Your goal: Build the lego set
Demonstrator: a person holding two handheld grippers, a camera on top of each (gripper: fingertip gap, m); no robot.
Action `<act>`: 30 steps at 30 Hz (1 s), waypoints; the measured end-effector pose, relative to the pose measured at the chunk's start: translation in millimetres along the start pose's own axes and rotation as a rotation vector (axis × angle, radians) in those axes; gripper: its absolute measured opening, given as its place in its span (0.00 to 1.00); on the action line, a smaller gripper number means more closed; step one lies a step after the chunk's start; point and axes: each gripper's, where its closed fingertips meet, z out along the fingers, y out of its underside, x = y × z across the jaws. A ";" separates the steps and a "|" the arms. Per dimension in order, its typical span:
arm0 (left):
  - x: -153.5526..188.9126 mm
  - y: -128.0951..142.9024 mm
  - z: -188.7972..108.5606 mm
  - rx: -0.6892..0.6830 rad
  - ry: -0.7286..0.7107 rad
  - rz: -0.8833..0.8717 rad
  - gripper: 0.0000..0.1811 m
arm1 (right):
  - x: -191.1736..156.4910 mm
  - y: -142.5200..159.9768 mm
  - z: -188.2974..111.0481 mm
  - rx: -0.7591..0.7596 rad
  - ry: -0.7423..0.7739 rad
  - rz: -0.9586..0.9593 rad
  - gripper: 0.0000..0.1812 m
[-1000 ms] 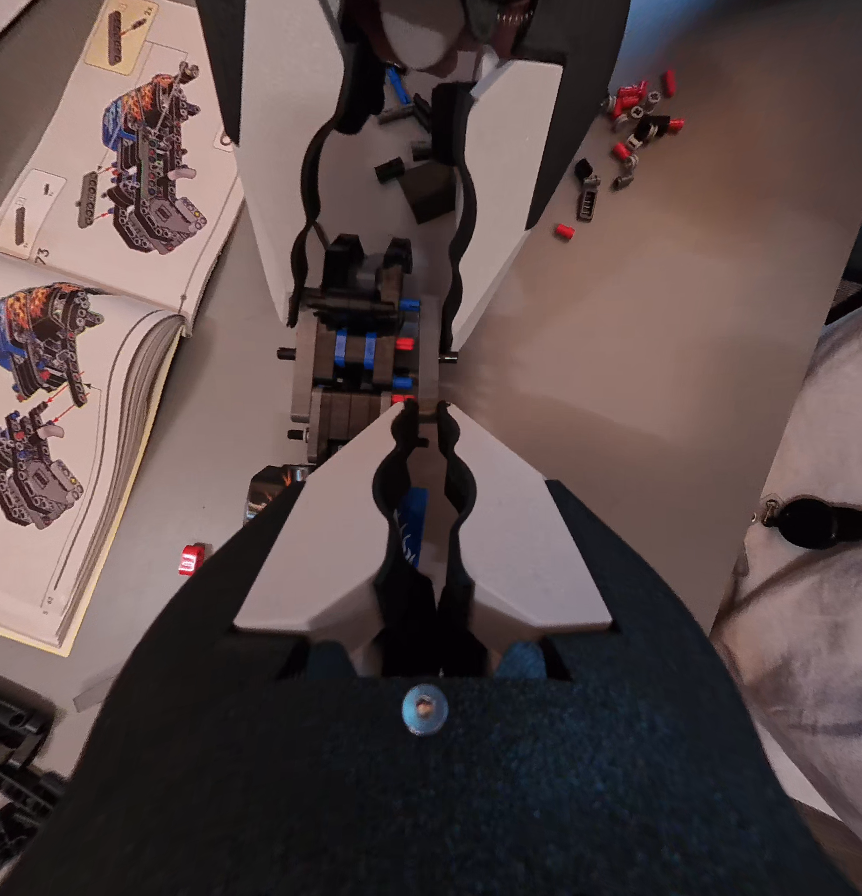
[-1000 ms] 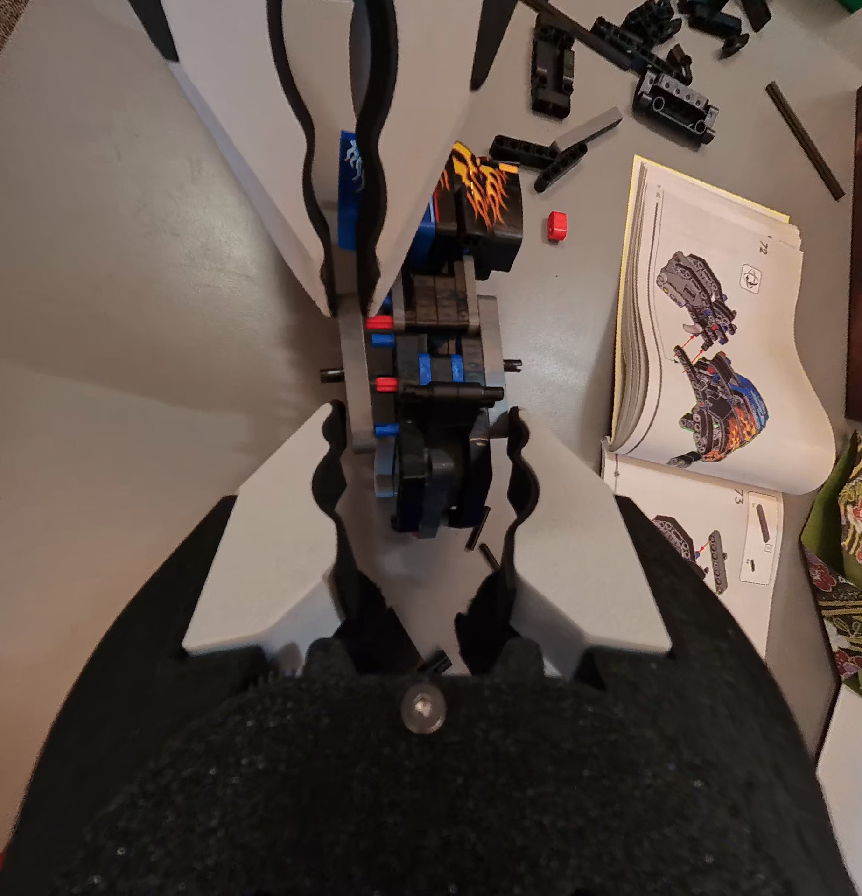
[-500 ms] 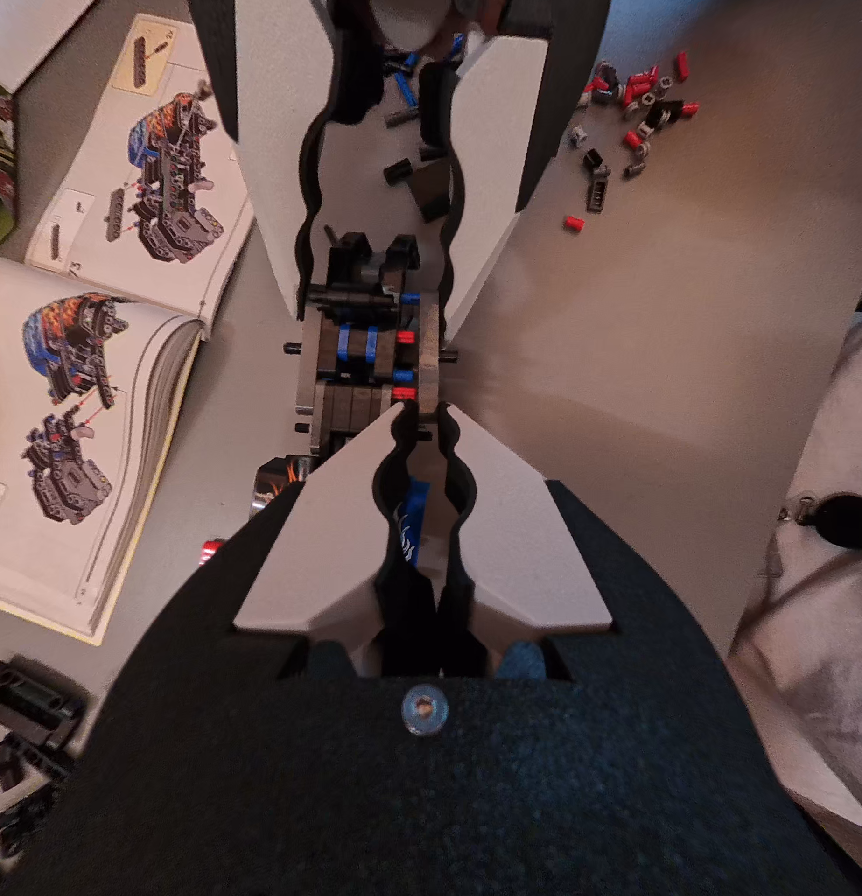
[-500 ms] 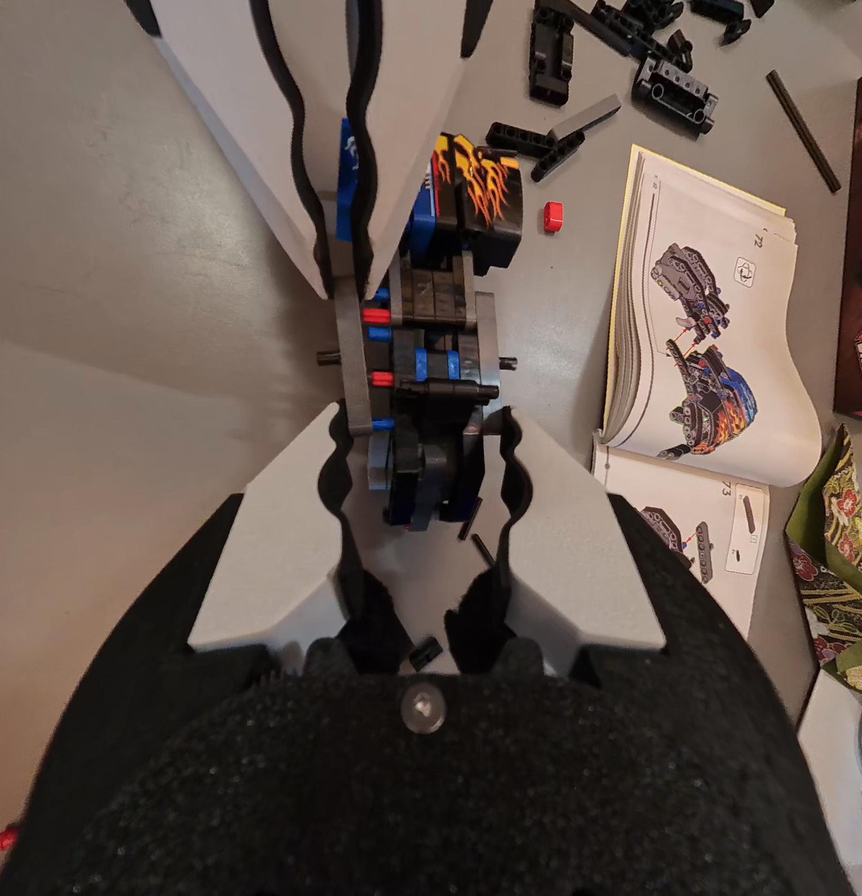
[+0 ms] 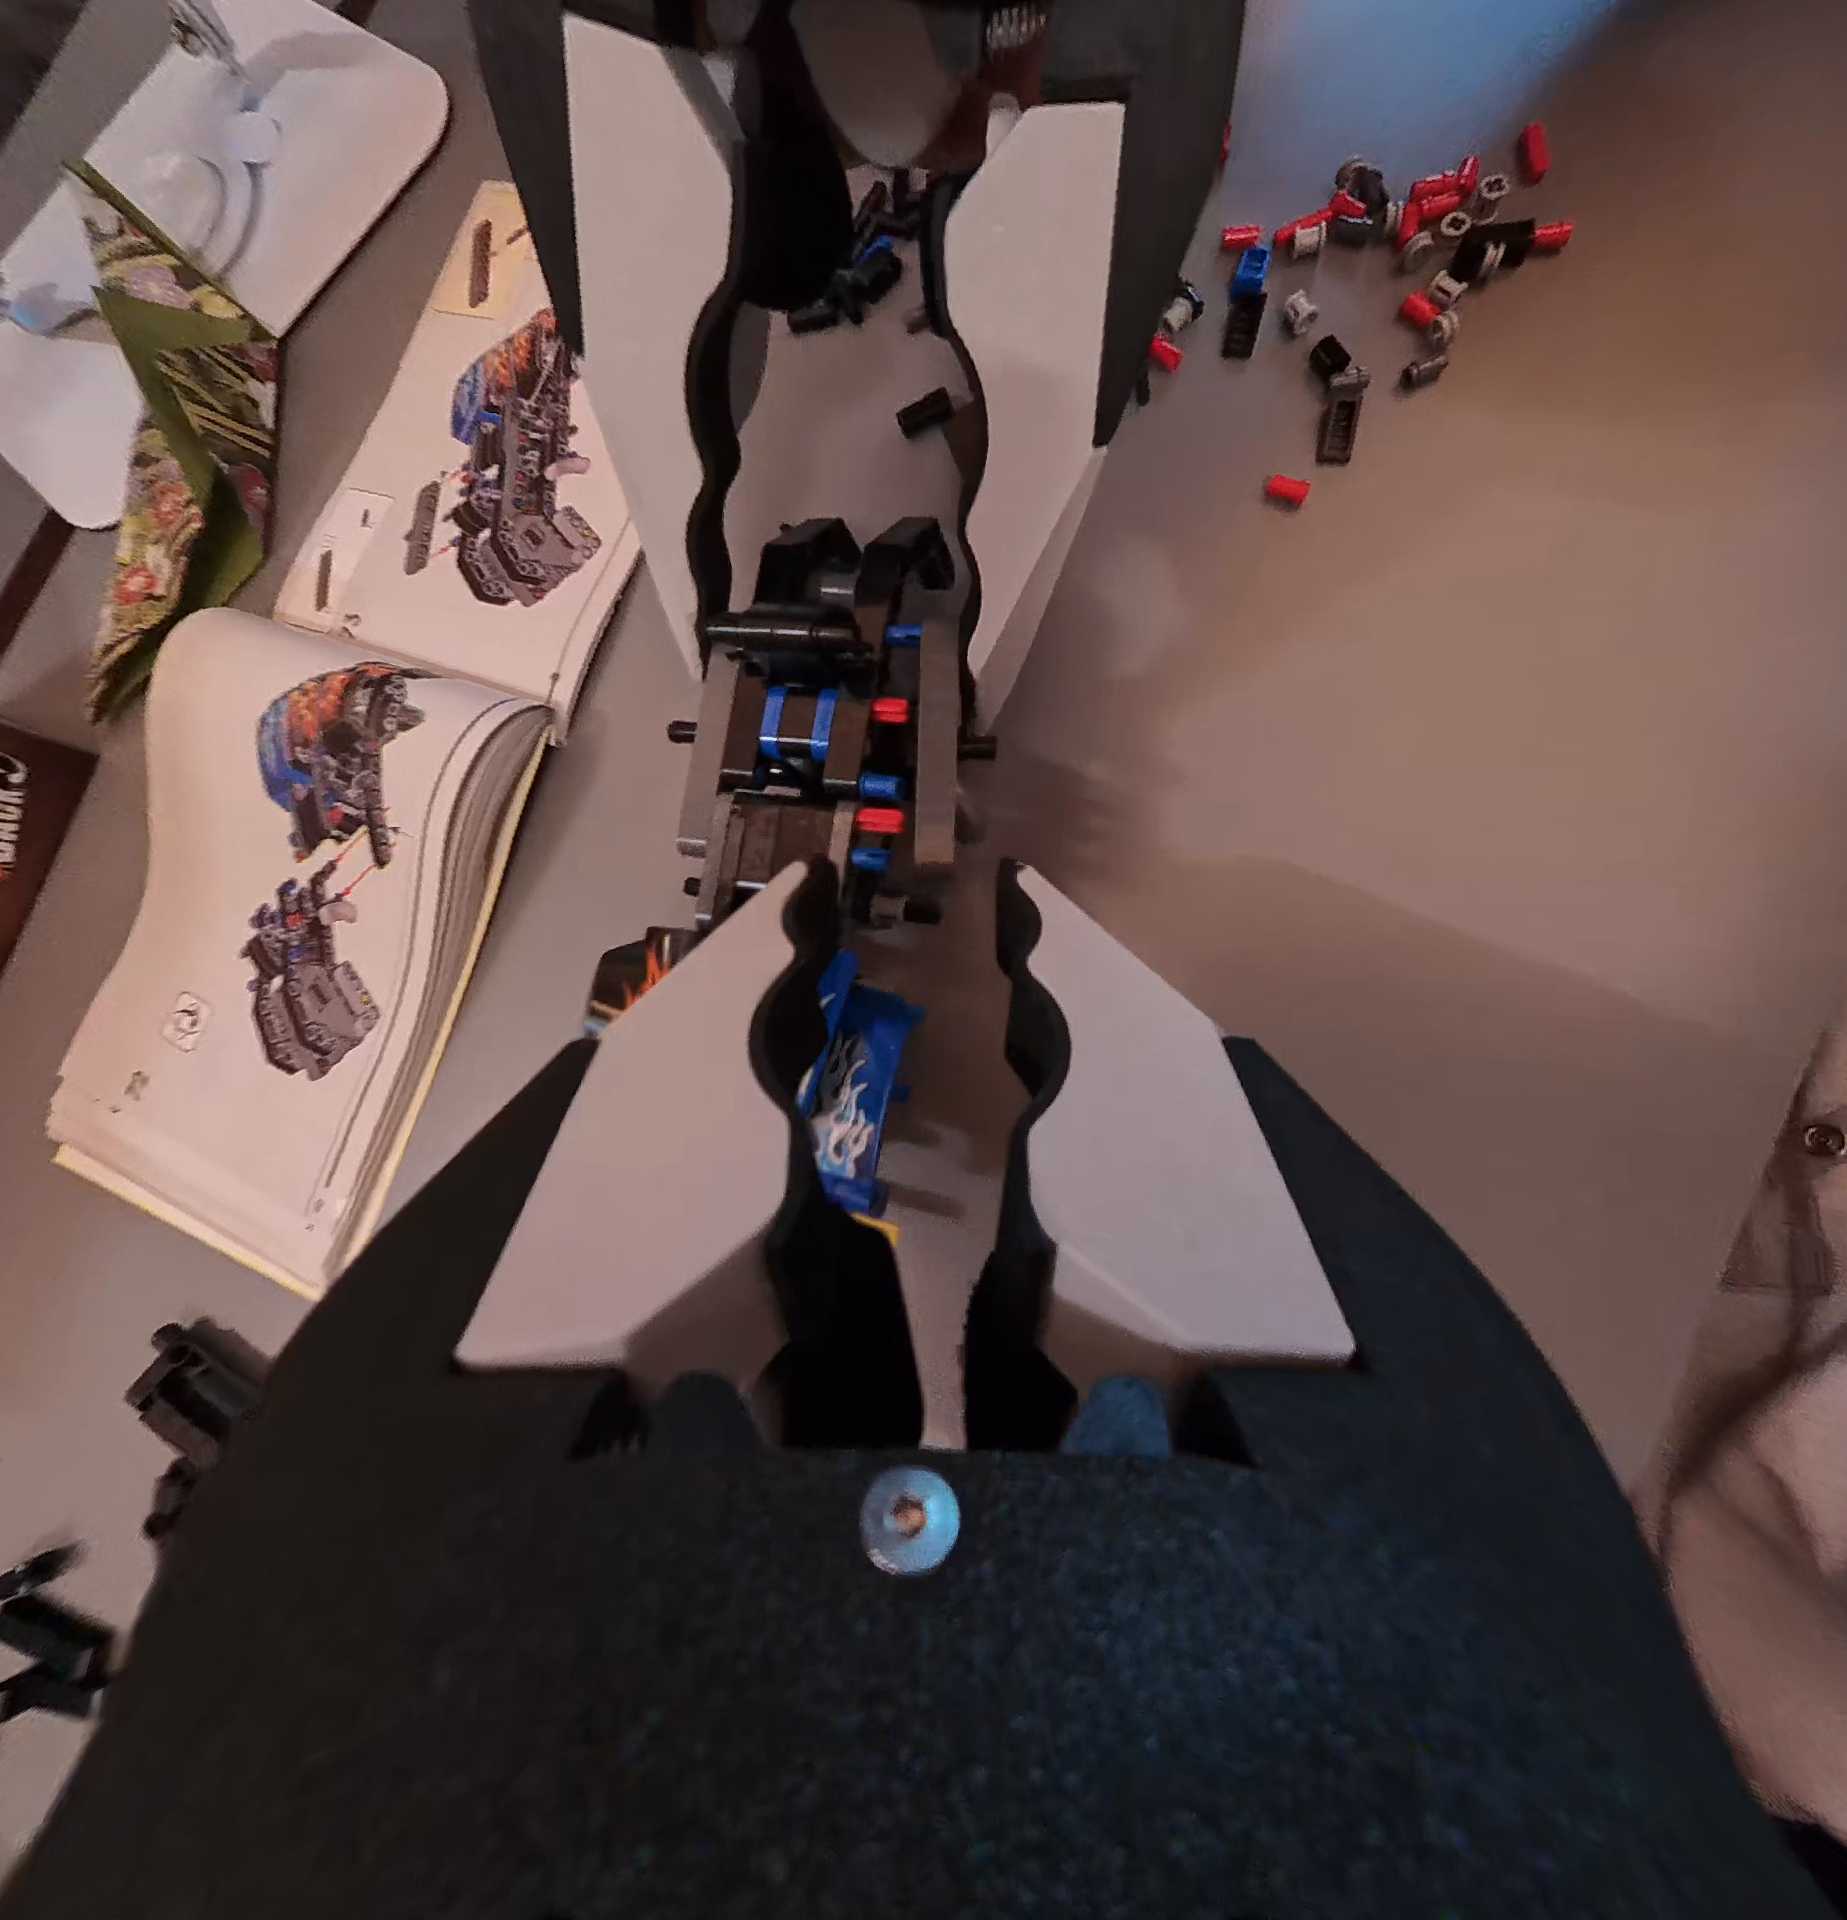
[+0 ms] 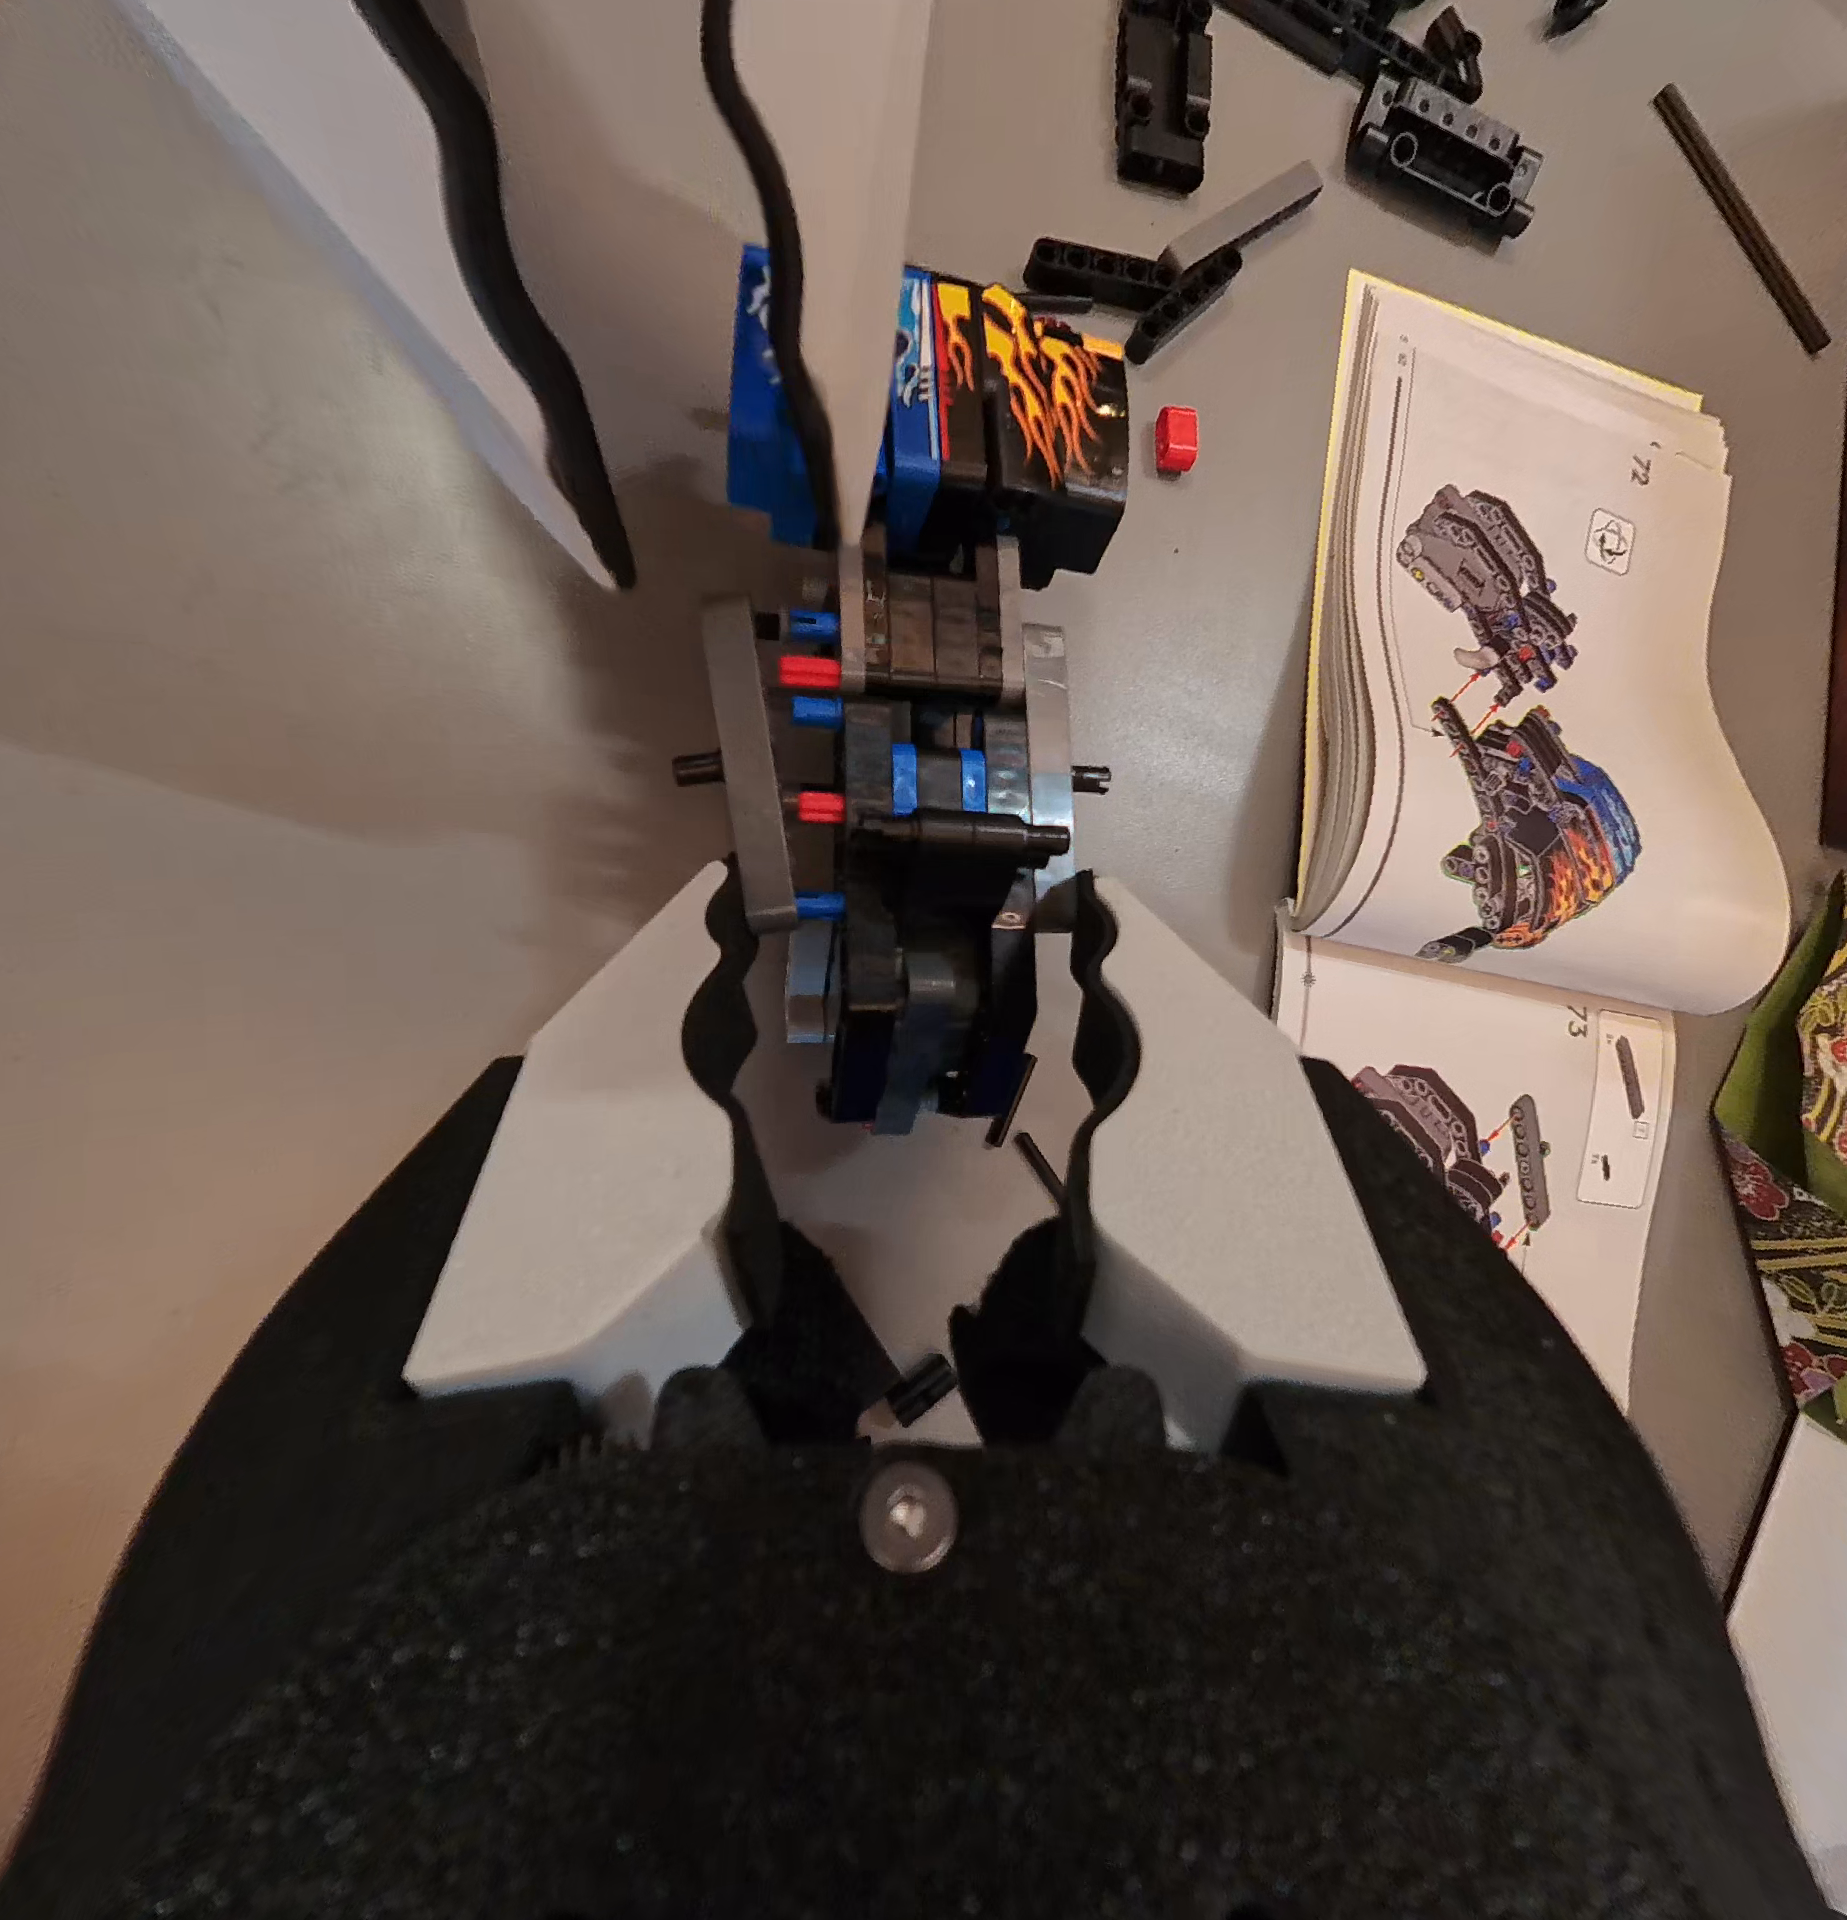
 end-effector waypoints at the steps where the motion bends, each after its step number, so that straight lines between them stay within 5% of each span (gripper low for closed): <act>1: -0.8 -0.2 -3.8 0.006 -0.001 0.011 0.17 | 0.1 0.0 -0.1 0.001 -0.001 0.001 0.33; 7: -21.0 4.6 3.5 -0.081 0.062 0.008 0.45 | 0.3 -1.0 0.6 0.002 -0.005 0.006 0.33; 10: -27.8 15.7 16.6 -0.178 0.092 0.010 0.49 | -0.3 -1.0 0.7 -0.002 -0.001 0.001 0.33; 19: -16.6 13.1 31.4 -0.196 0.253 -0.064 0.34 | -2.4 -1.0 0.5 -0.016 0.001 -0.009 0.33; 30: -17.7 13.6 31.5 -0.201 0.266 -0.084 0.33 | -4.2 -1.5 0.4 -0.007 -0.003 -0.005 0.36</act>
